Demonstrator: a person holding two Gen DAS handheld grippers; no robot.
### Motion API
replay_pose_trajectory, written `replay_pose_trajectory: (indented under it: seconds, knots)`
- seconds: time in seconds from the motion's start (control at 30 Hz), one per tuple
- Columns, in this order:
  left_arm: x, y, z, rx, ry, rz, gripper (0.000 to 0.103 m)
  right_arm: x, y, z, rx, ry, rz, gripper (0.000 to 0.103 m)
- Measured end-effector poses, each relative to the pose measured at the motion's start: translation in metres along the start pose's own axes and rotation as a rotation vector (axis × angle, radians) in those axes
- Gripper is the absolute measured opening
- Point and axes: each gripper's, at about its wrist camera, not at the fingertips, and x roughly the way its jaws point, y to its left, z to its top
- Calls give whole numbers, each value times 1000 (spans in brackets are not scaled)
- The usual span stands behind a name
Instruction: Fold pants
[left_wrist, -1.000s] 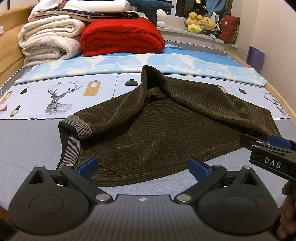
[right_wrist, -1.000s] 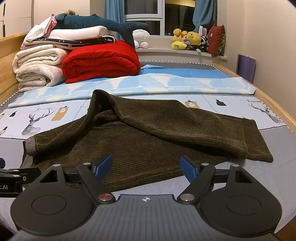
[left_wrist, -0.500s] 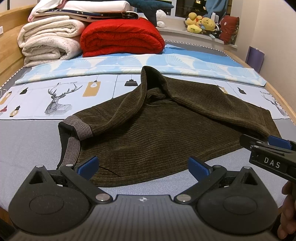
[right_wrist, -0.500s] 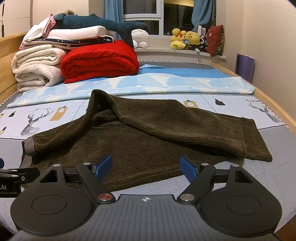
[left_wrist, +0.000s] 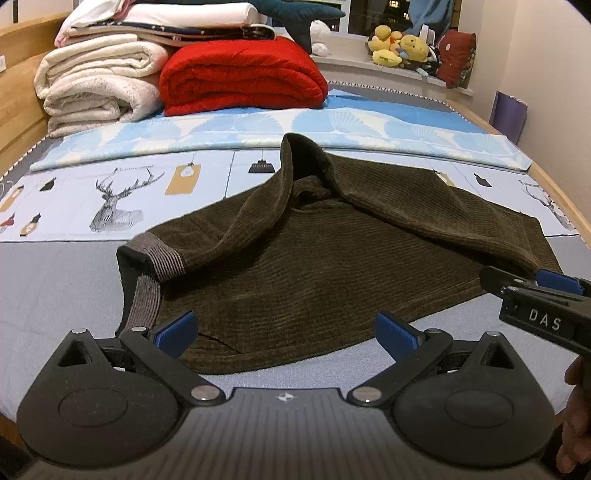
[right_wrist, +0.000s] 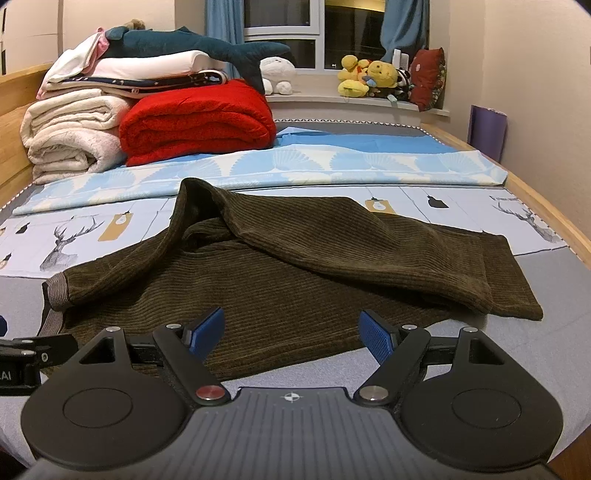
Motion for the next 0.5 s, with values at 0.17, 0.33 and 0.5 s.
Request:
replay_pose_trajectory:
  seconds: [0.17, 0.33, 0.5]
  knots:
    - [-7, 7, 10, 116, 8, -3, 45, 4, -14, 0, 92, 44, 4, 81]
    - [-8, 50, 53, 221, -30, -44, 29, 3, -43, 11, 149, -36, 7, 52]
    - [28, 124, 68, 214, 13, -49, 29, 35, -97, 33, 253, 52, -41, 39]
